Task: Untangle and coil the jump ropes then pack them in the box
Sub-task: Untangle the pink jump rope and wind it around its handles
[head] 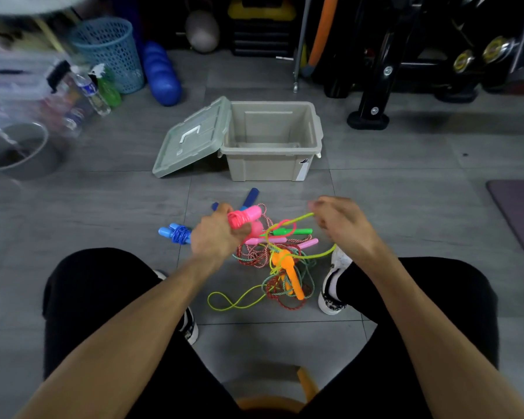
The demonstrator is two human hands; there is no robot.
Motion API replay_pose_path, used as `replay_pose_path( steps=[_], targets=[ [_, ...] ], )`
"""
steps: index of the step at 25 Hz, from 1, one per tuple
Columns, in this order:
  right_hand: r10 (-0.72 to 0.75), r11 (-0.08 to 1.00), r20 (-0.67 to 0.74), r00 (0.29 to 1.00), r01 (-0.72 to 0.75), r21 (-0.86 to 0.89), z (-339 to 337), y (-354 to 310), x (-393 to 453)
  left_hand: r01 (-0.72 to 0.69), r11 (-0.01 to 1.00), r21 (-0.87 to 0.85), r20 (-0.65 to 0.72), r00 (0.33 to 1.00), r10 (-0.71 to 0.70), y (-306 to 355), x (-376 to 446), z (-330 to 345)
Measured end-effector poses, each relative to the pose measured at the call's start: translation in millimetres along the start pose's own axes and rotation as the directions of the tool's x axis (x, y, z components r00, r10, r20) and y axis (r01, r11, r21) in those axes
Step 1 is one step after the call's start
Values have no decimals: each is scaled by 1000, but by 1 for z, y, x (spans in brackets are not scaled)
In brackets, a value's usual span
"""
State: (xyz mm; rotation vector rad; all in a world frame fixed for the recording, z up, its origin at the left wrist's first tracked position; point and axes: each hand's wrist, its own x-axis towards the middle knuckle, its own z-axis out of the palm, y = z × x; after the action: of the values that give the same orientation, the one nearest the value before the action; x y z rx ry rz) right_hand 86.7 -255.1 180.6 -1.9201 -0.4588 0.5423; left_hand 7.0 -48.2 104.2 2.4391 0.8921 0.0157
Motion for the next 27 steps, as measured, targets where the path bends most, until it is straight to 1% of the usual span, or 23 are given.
replay_pose_path(
  steps=[2, 3, 5, 6, 8, 9, 10, 11, 12, 13, 14, 15, 16, 17, 20, 22, 23, 24, 26, 27],
  targets=[
    [-139, 990, -42, 989, 139, 1, -2, -2, -10, -1, 996, 91, 7, 1000, 0, -2, 1, 0],
    [-177, 983, -51, 983, 179, 43, -2, -1, -13, 12, 995, 101, 8, 1000, -13, -3, 2, -1],
    [-214, 960, -103, 971, 229, 162, 0, 1, -15, 63, 991, 121, -3, 998, -63, -7, 5, 0],
    [-232, 939, -148, 961, 261, 224, 0, 2, -14, 78, 984, 162, -13, 997, -77, -9, 7, 1],
    [-275, 872, -216, 937, 338, 354, -5, 2, -14, 102, 967, 231, -25, 995, -99, -12, 7, 5],
    [-289, 843, -207, 935, 351, 407, -7, 3, -14, 112, 966, 234, -21, 994, -110, -13, 7, 5],
    [-274, 838, -167, 947, 320, 441, -8, 4, -14, 116, 969, 216, -13, 993, -116, -13, 7, 5],
    [-228, 860, -105, 968, 251, 445, -7, 5, -12, 118, 979, 167, -6, 993, -119, -11, 8, 5],
    [-155, 908, -41, 987, 159, 388, -5, 7, -10, 121, 989, 81, 2, 993, -122, -8, 7, 3],
    [-78, 966, -4, 997, 76, 249, -2, 9, -7, 115, 993, -27, 2, 993, -115, -4, 8, 2],
    [-3, 999, 17, 1000, 2, 49, 3, 12, -3, 101, 985, -142, -6, 995, -103, 0, 8, 0],
    [62, 989, 45, 997, -55, -136, 7, 16, -1, 83, 964, -252, -22, 996, -92, 6, 8, -2],
    [103, 954, 73, 992, -78, -288, 12, 20, 2, 71, 932, -355, -37, 995, -90, 12, 6, -6],
    [113, 913, 101, 988, -63, -404, 17, 24, 4, 68, 892, -447, -43, 994, -97, 18, 4, -11],
    [88, 812, 170, 982, 27, -582, 24, 41, 12, 99, 740, -665, -4, 991, -136, 30, -1, -28],
    [155, 706, 174, 973, 14, -709, 24, 49, 19, 140, 626, -767, 48, 986, -161, 29, -2, -38],
    [190, 643, 166, 968, 5, -766, 23, 50, 21, 152, 581, -800, 68, 984, -164, 27, -1, -43],
    [206, 605, 151, 967, -5, -797, 23, 50, 23, 158, 548, -821, 80, 983, -164, 24, 0, -47],
    [194, 593, 123, 973, -16, -805, 25, 52, 25, 177, 492, -852, 104, 979, -173, 19, 1, -54],
    [182, 596, 132, 974, -3, -803, 26, 53, 25, 181, 466, -866, 110, 978, -175, 17, 1, -57]
  ],
)
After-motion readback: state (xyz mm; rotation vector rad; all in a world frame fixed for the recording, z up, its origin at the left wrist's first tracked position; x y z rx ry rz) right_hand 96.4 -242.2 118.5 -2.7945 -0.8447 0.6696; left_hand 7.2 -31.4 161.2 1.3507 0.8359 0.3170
